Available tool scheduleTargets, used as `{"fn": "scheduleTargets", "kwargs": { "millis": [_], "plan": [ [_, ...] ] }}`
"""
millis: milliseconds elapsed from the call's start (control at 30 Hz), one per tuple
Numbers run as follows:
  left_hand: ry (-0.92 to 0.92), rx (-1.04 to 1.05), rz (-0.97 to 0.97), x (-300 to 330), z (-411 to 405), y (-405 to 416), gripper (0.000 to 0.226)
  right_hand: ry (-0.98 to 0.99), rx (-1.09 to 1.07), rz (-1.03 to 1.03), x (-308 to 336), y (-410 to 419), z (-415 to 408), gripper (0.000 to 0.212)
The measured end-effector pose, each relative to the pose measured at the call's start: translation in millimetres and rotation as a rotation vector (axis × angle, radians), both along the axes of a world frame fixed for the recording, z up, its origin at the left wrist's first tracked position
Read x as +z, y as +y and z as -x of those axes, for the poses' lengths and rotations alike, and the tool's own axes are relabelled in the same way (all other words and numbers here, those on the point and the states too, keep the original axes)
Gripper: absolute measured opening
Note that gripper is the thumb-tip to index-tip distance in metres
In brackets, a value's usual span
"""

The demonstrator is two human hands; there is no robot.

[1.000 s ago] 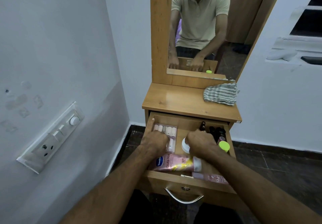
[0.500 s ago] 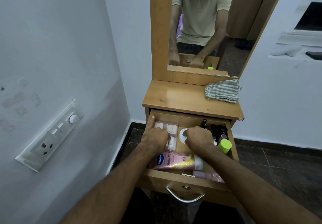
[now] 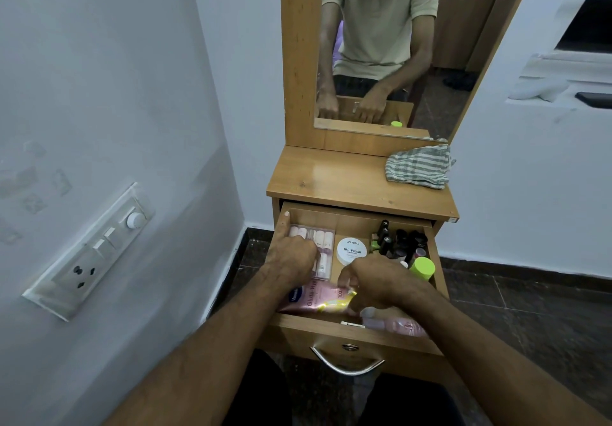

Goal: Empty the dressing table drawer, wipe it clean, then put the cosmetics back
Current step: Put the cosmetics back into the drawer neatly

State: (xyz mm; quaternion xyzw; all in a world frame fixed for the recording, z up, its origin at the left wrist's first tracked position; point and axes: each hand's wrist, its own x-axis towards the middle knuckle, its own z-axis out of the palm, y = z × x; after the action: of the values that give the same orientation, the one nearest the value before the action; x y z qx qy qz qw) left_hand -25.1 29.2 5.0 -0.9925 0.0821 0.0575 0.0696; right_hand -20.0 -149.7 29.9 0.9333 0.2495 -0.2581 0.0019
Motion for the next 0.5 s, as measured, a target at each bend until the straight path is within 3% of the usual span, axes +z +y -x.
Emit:
{"fn": "scheduleTargets", "kwargs": {
  "millis": [500],
  "plan": [
    [0.034,0.022,0.063,-5.1,-4.0,0.9,0.041,-0.033,0.014,-0.062,0.7,-2.0,10.4,0.059]
  ]
}}
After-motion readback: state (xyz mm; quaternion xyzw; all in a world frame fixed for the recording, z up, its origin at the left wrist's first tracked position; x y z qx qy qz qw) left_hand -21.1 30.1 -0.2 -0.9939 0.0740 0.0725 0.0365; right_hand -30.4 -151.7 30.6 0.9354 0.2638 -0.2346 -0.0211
